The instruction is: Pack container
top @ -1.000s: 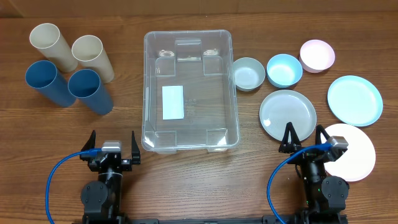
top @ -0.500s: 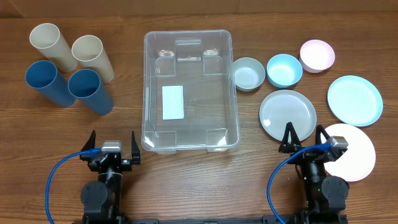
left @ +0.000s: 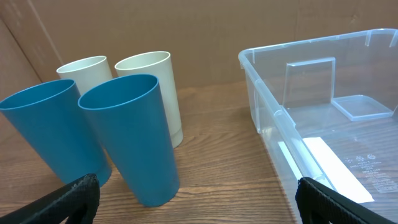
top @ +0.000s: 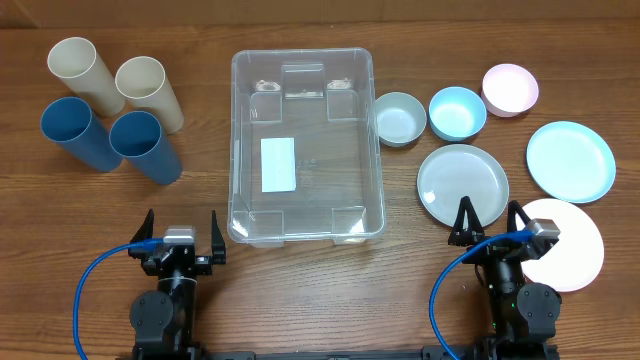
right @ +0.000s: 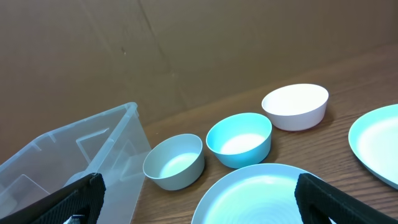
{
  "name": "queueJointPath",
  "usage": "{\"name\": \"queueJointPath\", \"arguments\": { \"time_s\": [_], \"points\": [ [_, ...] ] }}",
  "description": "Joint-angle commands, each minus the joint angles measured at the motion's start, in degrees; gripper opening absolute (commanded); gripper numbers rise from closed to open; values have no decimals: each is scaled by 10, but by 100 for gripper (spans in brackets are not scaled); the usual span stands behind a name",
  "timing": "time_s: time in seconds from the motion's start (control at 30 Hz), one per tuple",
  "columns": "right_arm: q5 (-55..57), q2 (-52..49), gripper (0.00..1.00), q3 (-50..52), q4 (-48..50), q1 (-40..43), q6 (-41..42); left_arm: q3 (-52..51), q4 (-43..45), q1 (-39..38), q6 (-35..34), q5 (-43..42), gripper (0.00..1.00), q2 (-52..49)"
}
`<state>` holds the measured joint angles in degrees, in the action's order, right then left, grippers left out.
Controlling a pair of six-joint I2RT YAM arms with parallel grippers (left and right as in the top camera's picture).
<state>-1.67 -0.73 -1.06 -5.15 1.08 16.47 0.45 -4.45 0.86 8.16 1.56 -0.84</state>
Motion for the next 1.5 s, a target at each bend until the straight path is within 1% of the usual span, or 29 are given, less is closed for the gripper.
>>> {"name": "queueJointPath", "arguments": {
  "time_s": [0.0,0.17,0.23,0.33,0.4,0.47,0.53,0.57,0.6,0.7,0.73,0.8,0.83,0.87,0.93,1.0,1.07,1.13,1.2,1.33,1.37,1.47],
  "points": [
    [-1,6,100,6,5,2,-2,-2,2,2,13,-1,100,6],
    [-1,6,100,6,5,2,-2,-2,2,2,13,-1,100,6],
    [31,6,100,6,19,2,-2,-2,2,2,12,-1,100,6],
    [35,6,100,6,14,2,-3,-2,2,2,13,-1,100,6],
    [109,6,100,6,22,2,0,-2,2,2,13,-1,100,6],
    [90,6,100,-2,46,2,-8,-2,2,2,13,-1,100,6],
    [61,1,100,-43,-10,3,-14,-2,2,2,13,-1,100,6],
    [58,-11,100,-77,-56,3,6,-2,2,2,13,-1,100,6],
    [59,-34,100,-120,-97,3,16,-2,2,2,13,-1,100,6],
    [59,-131,100,-252,-163,3,10,-2,2,2,13,-1,100,6],
    [59,-186,100,-318,-191,3,10,-2,2,2,13,-1,100,6],
    [58,-315,100,-459,-280,3,-9,-2,2,2,13,-1,100,6],
    [59,-376,100,-522,-330,3,-29,-2,2,2,13,-1,100,6],
    [59,-459,100,-610,-407,3,-66,-2,2,2,13,-1,100,6],
    [61,-557,100,-717,-495,3,-112,-2,2,2,13,-1,100,6],
    [33,-643,100,-799,-570,3,-103,-2,2,2,13,-1,100,6],
    [-13,-711,100,-833,-617,3,-103,-2,2,2,13,-1,100,6],
    [-68,-761,100,-833,-632,3,-103,-2,2,2,13,-1,100,6],
    [-82,-816,100,-833,-631,3,-95,-2,2,2,13,-1,100,6],
    [-40,-893,100,-832,-659,10,66,-2,2,2,13,-1,100,6],
    [-25,-908,100,-830,-665,10,81,-2,2,2,13,-1,100,6],
    [-19,-948,100,-817,-676,9,78,-2,2,2,13,-1,100,6]
  ]
}}
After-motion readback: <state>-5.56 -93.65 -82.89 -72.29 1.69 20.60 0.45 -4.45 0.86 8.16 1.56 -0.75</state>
